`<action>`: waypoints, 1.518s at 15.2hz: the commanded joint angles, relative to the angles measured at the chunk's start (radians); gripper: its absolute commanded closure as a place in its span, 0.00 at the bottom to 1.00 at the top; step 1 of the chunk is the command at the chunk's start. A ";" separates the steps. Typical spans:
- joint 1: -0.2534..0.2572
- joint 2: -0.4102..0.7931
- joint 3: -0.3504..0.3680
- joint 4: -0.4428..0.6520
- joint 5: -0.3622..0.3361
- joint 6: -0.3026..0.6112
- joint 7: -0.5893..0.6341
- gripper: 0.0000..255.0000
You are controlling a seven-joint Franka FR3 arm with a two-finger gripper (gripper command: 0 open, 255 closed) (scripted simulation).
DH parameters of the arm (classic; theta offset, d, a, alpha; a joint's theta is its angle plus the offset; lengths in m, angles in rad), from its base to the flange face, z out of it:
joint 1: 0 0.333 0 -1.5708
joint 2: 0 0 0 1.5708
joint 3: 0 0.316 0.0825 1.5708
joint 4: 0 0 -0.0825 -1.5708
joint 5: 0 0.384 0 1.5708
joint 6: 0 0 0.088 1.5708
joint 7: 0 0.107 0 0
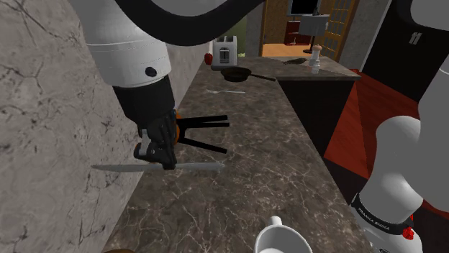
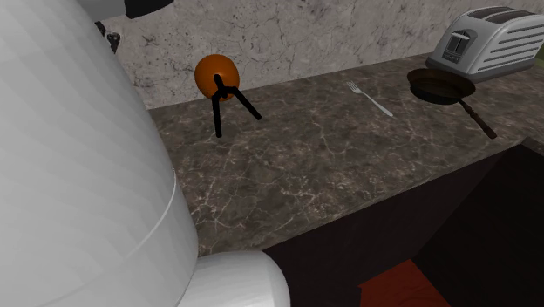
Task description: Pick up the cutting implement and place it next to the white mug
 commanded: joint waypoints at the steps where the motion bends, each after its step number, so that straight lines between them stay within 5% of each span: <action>1: 0.015 0.012 0.013 0.003 -0.003 0.008 0.030 1.00; 23: 0.017 0.062 0.012 -0.235 -0.021 0.294 0.040 1.00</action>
